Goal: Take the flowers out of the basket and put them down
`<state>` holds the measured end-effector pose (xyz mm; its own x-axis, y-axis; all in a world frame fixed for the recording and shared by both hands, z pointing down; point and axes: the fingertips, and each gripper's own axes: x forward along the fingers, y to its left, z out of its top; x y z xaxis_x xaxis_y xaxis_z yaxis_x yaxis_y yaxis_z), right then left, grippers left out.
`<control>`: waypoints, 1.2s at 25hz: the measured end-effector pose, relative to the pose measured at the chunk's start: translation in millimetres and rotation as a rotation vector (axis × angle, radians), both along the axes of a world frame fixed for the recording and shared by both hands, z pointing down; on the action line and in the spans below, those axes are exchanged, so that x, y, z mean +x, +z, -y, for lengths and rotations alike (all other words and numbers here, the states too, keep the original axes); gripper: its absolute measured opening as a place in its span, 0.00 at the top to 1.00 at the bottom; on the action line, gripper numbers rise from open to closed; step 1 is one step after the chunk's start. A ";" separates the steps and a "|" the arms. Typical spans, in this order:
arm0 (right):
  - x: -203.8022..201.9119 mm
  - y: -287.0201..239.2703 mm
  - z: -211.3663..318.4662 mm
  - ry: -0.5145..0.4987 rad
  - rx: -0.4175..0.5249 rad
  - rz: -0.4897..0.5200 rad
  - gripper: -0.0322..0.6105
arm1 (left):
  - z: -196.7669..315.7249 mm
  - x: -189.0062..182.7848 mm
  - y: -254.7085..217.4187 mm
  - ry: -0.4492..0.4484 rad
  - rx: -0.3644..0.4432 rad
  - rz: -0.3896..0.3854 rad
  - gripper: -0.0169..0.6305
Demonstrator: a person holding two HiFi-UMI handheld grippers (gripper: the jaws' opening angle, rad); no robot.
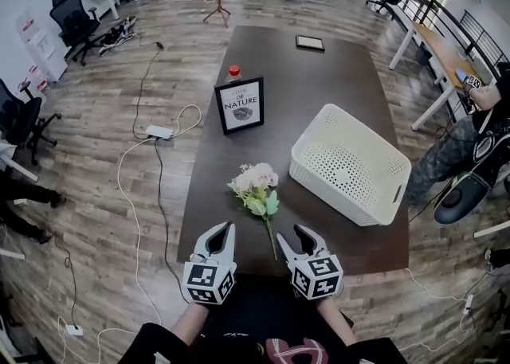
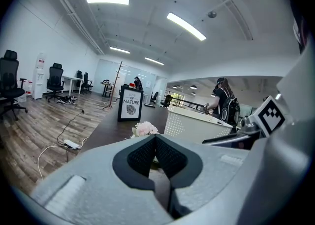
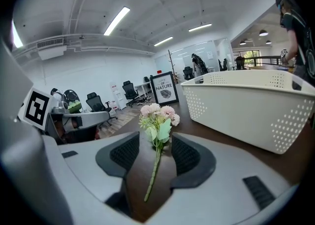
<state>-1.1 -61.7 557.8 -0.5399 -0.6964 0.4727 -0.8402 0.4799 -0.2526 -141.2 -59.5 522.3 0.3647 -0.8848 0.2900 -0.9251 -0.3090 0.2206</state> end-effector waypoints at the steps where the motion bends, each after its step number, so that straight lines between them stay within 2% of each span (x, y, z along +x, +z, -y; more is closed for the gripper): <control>1: 0.0 -0.9 -0.2 0.001 0.005 -0.003 0.63 | -0.1 0.6 -0.2 0.003 0.001 0.000 0.96; 10: 11.7 -8.2 1.7 0.070 0.049 -0.012 0.77 | -0.4 7.4 -0.4 0.029 0.009 0.008 0.96; 15: 14.4 -9.5 4.3 0.093 0.065 -0.029 0.80 | 2.2 7.2 0.2 0.032 0.009 0.007 0.96; 18: 16.7 -8.5 5.6 0.110 0.070 -0.037 0.86 | 4.4 3.7 1.0 0.023 0.007 0.003 0.96; 24: 13.1 -10.5 6.6 0.102 0.073 -0.039 0.87 | 5.5 7.8 -1.9 0.048 0.015 0.009 0.96; 30: 14.9 -11.7 9.4 0.120 0.092 -0.063 0.94 | 10.0 11.3 -2.6 0.067 0.022 0.015 0.96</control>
